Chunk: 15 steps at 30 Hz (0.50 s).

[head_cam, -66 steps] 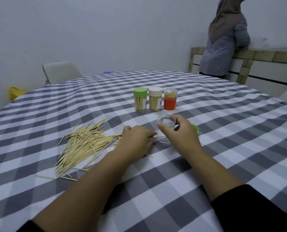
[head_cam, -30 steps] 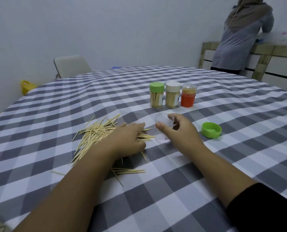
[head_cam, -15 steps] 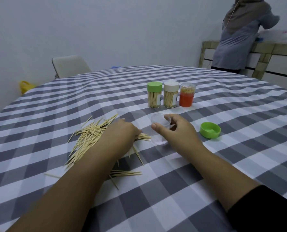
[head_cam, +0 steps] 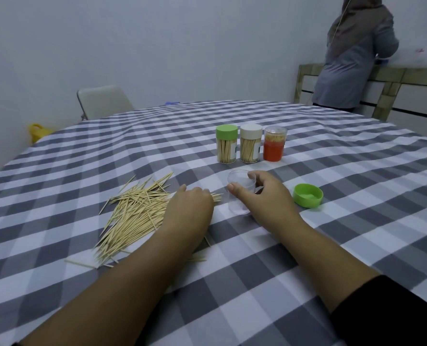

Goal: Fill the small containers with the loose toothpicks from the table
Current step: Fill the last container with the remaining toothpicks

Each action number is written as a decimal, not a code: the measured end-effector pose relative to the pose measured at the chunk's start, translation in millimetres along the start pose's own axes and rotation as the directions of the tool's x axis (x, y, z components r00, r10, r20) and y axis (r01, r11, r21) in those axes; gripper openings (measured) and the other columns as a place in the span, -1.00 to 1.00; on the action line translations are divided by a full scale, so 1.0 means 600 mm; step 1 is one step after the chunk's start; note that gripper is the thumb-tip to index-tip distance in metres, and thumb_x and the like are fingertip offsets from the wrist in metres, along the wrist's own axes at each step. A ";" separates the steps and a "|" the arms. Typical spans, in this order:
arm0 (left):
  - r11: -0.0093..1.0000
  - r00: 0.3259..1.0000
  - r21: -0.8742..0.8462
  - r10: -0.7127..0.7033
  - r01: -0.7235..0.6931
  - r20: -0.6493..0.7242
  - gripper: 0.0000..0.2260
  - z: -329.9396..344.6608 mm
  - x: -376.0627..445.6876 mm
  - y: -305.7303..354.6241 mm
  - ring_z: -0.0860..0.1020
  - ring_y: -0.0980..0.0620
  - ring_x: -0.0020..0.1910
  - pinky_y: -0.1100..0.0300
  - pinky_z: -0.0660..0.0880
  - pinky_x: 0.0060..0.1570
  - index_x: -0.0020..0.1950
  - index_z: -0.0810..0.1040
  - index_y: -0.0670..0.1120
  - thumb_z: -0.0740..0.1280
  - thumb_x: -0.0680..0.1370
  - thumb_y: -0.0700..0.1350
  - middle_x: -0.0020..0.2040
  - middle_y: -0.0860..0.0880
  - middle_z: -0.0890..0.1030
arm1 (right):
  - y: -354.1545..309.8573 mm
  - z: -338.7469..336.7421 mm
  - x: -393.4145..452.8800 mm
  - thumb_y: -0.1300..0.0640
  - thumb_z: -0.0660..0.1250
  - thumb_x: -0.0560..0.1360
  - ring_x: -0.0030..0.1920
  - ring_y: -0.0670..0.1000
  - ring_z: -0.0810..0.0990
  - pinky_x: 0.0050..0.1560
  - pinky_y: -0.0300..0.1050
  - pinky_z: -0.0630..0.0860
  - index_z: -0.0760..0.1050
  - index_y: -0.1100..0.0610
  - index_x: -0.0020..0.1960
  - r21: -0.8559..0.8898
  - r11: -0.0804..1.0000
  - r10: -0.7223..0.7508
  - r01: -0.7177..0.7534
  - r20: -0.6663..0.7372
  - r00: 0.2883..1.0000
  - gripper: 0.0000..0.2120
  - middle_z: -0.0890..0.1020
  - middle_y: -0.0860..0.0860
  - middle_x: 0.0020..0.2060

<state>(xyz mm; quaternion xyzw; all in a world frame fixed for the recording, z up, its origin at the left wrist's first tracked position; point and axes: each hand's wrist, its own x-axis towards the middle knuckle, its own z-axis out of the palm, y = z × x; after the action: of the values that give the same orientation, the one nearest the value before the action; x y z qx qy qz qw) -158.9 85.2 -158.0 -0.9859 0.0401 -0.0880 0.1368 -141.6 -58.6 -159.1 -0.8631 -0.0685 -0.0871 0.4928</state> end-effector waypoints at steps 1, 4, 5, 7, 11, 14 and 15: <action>0.999 1.000 -0.038 -0.012 0.012 -0.011 -0.71 0.003 0.001 -0.002 0.46 -0.10 0.21 0.10 0.31 0.25 0.34 0.37 -0.14 0.13 0.62 -0.23 0.20 -0.12 0.53 | 0.001 0.000 0.000 -0.17 0.38 0.43 0.22 0.00 0.45 0.19 -0.09 0.43 0.34 0.07 0.40 0.004 1.000 -0.002 0.002 0.000 1.000 -0.37 0.46 0.00 0.29; 0.990 0.999 -0.133 -0.047 0.047 0.000 -0.67 0.014 0.004 -0.015 0.48 -0.12 0.18 0.08 0.42 0.12 0.37 0.35 -0.11 0.14 0.60 -0.23 0.19 -0.12 0.52 | 0.002 0.001 0.001 -0.18 0.38 0.43 0.22 -0.01 0.45 0.19 -0.09 0.44 0.34 0.06 0.39 0.013 1.000 -0.001 0.001 0.011 1.000 -0.38 0.46 -0.01 0.29; 0.987 0.998 -0.147 -0.055 0.060 0.035 -0.63 0.019 0.011 -0.021 0.47 -0.13 0.21 0.06 0.44 0.16 0.41 0.32 -0.09 0.16 0.59 -0.23 0.23 -0.12 0.50 | 0.002 0.002 0.000 -0.18 0.38 0.43 0.21 -0.02 0.45 0.18 -0.10 0.44 0.34 0.06 0.39 0.017 1.000 -0.001 0.001 0.017 1.000 -0.38 0.46 -0.01 0.28; 0.974 0.986 -0.190 -0.100 0.125 0.136 -0.58 0.020 0.031 -0.029 0.42 -0.13 0.30 0.05 0.39 0.27 0.48 0.23 -0.06 0.17 0.61 -0.19 0.34 -0.13 0.43 | 0.002 0.002 -0.001 -0.18 0.37 0.43 0.20 -0.03 0.45 0.13 -0.14 0.43 0.34 0.05 0.39 0.021 1.000 -0.010 0.010 0.031 0.999 -0.39 0.46 -0.02 0.28; 0.858 0.978 -0.482 -0.208 0.179 -0.008 -0.63 0.017 0.036 -0.043 0.47 -0.13 0.26 0.11 0.37 0.19 0.45 0.34 -0.06 0.14 0.63 -0.19 0.29 -0.16 0.51 | -0.002 0.007 -0.004 -0.18 0.36 0.45 0.15 -0.07 0.43 0.05 -0.21 0.38 0.33 0.02 0.40 0.023 0.999 -0.031 0.029 0.074 0.997 -0.40 0.45 -0.04 0.28; 0.664 0.906 -0.747 -0.337 0.035 -0.258 -0.70 0.020 0.013 -0.052 0.56 -0.06 0.13 0.13 0.45 0.13 0.36 0.49 -0.02 0.24 0.62 -0.11 0.15 -0.12 0.63 | -0.003 0.010 -0.006 -0.18 0.34 0.45 0.12 -0.12 0.38 0.05 -0.23 0.36 0.31 0.01 0.41 0.018 0.998 -0.056 0.054 0.108 0.993 -0.40 0.43 -0.04 0.30; 0.557 0.884 -0.830 -0.384 -0.009 -0.267 -0.71 0.019 0.012 -0.055 0.58 0.01 0.10 0.14 0.48 0.12 0.33 0.51 -0.01 0.27 0.60 -0.08 0.12 -0.08 0.65 | -0.004 0.010 -0.008 -0.18 0.34 0.45 0.13 -0.13 0.38 0.06 -0.23 0.36 0.31 0.02 0.41 0.022 0.998 -0.064 0.062 0.116 0.991 -0.40 0.44 -0.05 0.30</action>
<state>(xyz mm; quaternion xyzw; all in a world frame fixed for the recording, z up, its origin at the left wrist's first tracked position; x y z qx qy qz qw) -147.9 119.0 -158.4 -0.8918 -0.0042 -0.2837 -0.3524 -145.9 -52.4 -161.3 -0.8596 -0.1252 -0.0516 0.4927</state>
